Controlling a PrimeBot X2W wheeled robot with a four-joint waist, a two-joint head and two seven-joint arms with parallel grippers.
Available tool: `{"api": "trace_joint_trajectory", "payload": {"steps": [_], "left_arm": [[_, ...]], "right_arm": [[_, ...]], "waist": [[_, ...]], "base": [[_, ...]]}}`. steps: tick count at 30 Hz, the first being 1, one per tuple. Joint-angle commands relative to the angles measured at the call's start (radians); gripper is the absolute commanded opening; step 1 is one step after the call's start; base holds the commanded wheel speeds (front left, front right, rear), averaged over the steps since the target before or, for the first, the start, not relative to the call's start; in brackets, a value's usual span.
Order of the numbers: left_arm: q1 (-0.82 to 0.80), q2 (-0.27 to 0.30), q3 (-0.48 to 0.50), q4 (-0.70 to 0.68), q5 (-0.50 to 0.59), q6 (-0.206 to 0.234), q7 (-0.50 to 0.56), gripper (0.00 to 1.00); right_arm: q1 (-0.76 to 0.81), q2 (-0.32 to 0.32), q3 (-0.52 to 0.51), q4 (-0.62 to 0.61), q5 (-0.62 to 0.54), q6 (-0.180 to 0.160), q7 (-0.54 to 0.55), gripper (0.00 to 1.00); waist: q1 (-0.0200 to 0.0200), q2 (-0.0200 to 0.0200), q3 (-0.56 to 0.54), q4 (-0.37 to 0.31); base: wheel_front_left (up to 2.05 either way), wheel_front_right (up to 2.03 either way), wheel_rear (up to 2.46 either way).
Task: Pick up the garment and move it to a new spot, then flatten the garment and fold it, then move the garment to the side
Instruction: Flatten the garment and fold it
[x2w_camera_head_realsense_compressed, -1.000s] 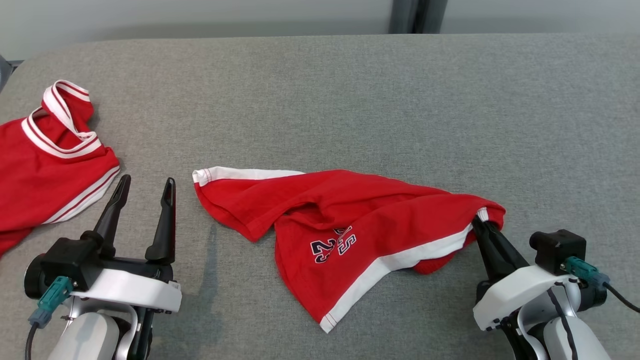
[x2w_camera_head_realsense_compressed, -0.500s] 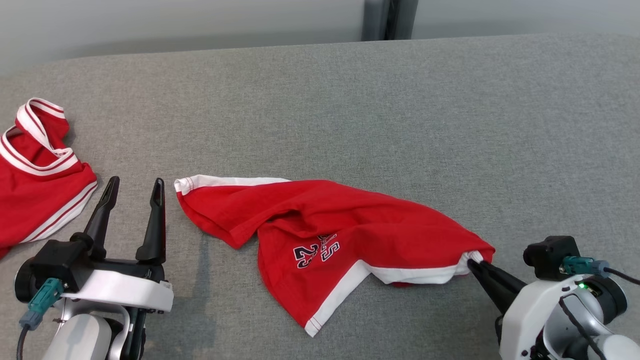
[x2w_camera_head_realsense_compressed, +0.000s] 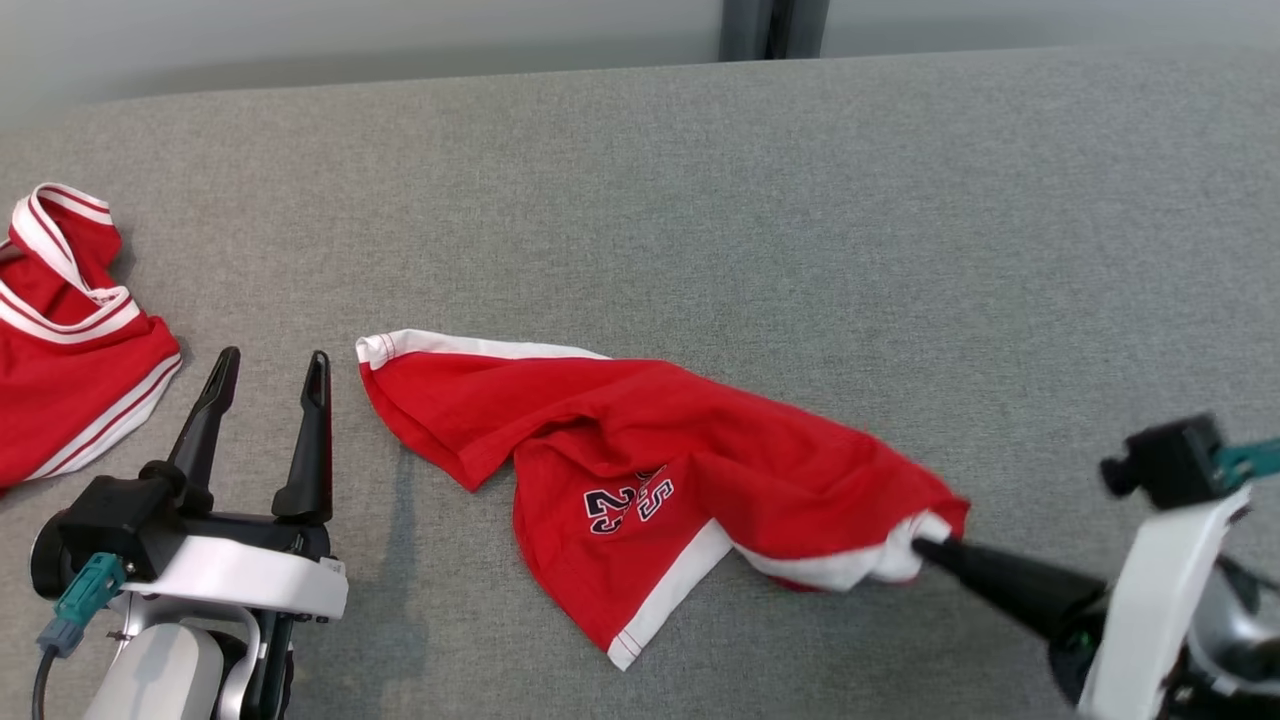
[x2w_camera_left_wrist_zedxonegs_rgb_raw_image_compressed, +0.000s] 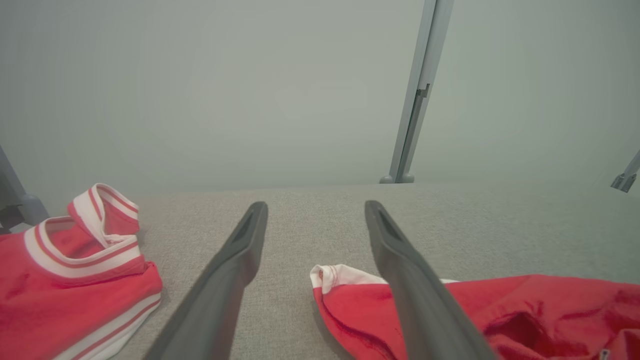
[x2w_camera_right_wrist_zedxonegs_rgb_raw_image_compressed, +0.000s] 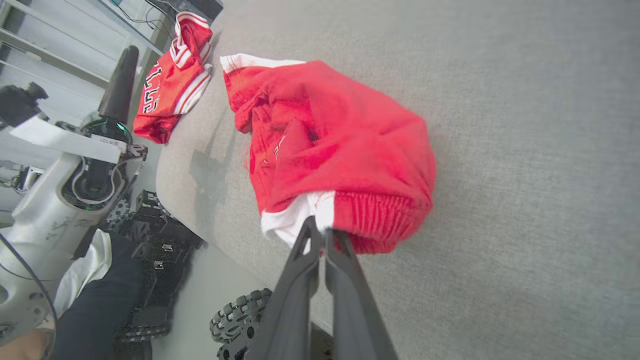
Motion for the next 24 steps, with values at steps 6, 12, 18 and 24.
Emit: {"api": "trace_joint_trajectory", "payload": {"steps": [6,12,18,24], "left_arm": [[-0.031,-0.008,0.001,0.004,0.014,-0.013,-0.005,1.00],[-0.066,-0.026,-0.004,0.007,0.026,-0.032,-0.005,1.00],[-0.100,-0.042,-0.006,0.014,0.038,-0.047,-0.005,1.00],[-0.123,-0.048,-0.008,0.028,0.051,-0.065,-0.005,1.00]], "right_arm": [[-0.138,0.063,-0.116,0.026,0.150,0.000,0.056,0.00],[-0.250,0.093,-0.186,0.160,0.142,0.000,0.009,0.00],[-0.299,0.081,-0.198,0.338,0.106,0.000,-0.094,0.00],[-0.327,0.040,-0.164,0.507,0.108,0.000,-0.205,0.00]], "waist": [[0.0000,0.0000,0.028,0.019],[0.0000,0.0000,0.068,0.043],[0.0000,0.0000,0.108,0.057],[0.0000,0.0000,0.129,0.056]], "base": [[0.00,0.00,0.00],[0.00,0.00,0.00],[0.00,0.00,0.00],[0.00,0.00,0.00]]}}
